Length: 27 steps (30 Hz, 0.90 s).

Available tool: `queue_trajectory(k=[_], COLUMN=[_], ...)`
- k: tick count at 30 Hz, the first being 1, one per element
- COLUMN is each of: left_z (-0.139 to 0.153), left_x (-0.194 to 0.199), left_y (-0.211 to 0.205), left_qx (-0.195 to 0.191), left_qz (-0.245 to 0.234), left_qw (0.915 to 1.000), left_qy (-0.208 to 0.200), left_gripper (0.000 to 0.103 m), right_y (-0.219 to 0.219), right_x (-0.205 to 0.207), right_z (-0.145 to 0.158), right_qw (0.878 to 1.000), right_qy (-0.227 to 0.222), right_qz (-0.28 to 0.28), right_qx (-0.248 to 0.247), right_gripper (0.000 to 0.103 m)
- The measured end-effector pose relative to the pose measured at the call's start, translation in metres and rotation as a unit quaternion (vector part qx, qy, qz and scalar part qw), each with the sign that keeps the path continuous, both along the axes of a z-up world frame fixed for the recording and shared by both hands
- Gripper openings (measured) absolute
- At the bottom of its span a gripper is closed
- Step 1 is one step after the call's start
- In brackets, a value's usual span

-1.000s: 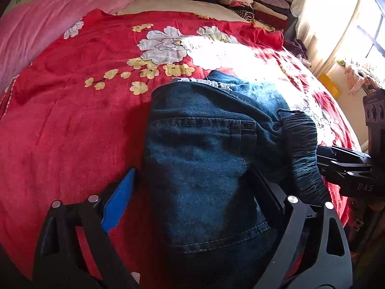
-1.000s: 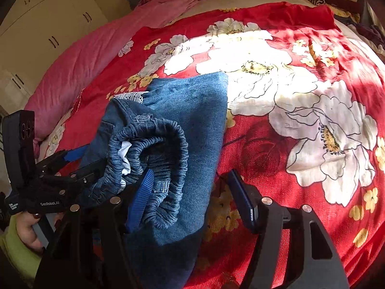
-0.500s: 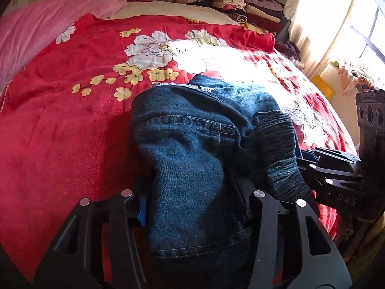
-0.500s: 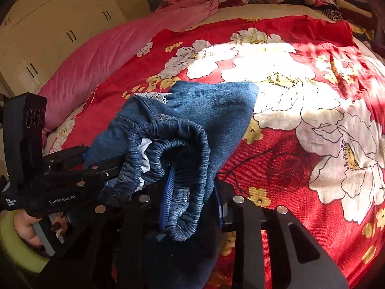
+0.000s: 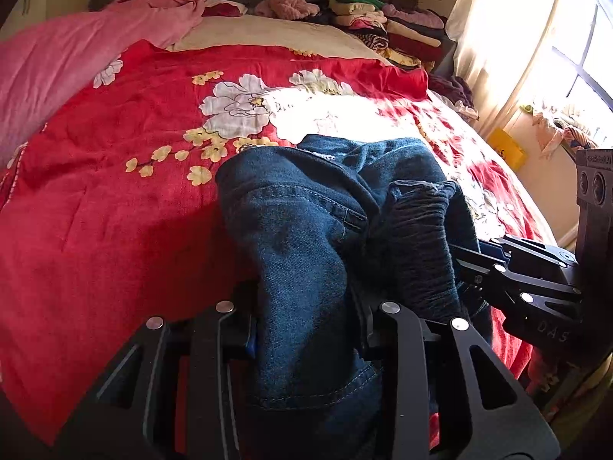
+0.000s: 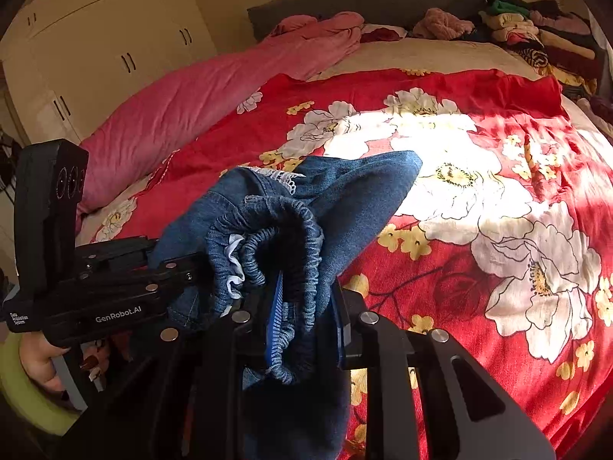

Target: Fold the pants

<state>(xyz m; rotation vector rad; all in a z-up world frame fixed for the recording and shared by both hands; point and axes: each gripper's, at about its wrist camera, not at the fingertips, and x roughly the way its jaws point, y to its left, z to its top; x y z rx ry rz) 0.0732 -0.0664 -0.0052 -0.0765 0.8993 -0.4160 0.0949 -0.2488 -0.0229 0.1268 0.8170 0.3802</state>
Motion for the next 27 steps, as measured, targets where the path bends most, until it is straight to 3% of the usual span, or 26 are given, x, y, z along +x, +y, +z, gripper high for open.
queue_trajectory(k=[27], left_z=[0.030], left_x=[0.037], left_y=[-0.002], left_qx=[-0.017], left_qz=[0.017], left_qw=[0.9990], left_qy=[-0.037], left_gripper=[0.023], right_y=[-0.001], right_x=[0.045], right_z=[0.023], right_qw=[1.000], right_qy=[-0.026], right_qz=[-0.005], right_qx=[-0.011], right_gripper=[0.020])
